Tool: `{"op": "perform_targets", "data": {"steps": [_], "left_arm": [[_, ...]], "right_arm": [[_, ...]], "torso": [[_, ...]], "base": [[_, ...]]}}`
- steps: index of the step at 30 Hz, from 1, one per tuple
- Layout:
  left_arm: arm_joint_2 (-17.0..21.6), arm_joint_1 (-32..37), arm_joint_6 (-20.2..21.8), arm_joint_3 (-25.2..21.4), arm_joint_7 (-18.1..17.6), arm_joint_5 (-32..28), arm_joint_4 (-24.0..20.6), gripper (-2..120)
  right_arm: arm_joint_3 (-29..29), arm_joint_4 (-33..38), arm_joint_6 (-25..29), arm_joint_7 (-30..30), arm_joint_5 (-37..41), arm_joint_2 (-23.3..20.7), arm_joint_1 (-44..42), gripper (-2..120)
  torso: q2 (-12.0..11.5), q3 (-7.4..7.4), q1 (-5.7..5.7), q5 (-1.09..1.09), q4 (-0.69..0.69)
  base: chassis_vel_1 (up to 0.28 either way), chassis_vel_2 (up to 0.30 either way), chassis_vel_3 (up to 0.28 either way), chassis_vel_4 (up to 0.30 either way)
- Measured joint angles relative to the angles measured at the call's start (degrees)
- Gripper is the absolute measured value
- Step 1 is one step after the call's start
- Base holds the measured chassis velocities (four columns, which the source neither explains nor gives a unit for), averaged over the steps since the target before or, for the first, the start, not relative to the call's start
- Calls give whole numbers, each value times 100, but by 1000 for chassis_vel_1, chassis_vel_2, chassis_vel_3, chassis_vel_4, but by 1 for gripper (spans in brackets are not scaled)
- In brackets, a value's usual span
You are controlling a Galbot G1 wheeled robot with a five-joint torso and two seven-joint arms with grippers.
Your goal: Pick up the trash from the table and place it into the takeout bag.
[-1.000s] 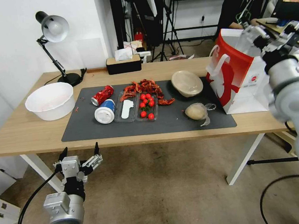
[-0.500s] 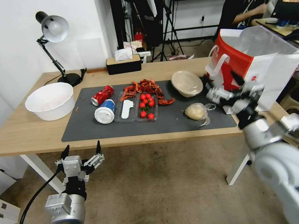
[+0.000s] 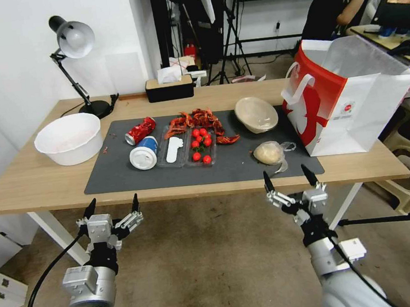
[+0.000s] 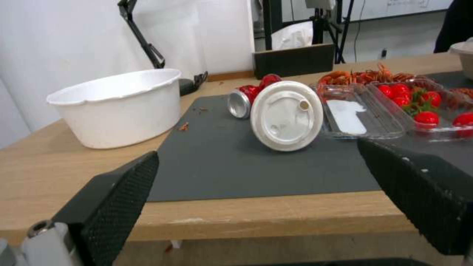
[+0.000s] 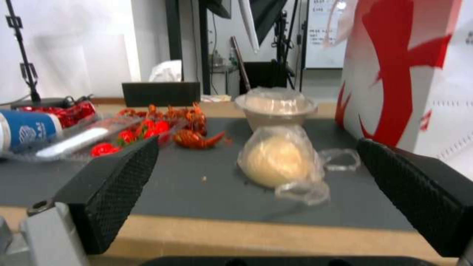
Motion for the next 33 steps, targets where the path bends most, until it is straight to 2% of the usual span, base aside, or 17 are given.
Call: {"op": "perform_targets", "data": {"steps": [10, 16, 21, 28, 33], "left_arm": [[48, -20, -36, -4, -7, -26, 37, 100], [47, -14, -65, -5, -11, -27, 37, 100], [41, -1, -82, 0, -11, -22, 34, 100], [-9, 10, -109, 17, -9, 21, 32, 100], [-35, 6, -111, 28, -5, 53, 33, 100]], "right_arm": [[-55, -49, 27, 137, -48, 90, -126, 100], [-37, -20, -180, 378, 27, 112, 133, 100], [33, -6, -670, 619, 341, 100, 559, 100], [77, -144, -1570, 806, 1178, -120, 1352, 99], [-74, -422, -1879, 925, 1521, -204, 1833, 99]], "torso": [[0, 0, 0, 0, 0], [0, 0, 0, 1, 0], [-1, 1, 0, 1, 0], [-1, 1, 1, 1, 0], [-1, 1, 1, 1, 0]], "base": [[0, 0, 0, 0], [0, 0, 0, 0], [0, 0, 0, 0], [0, 0, 0, 0], [0, 0, 0, 0]]}}
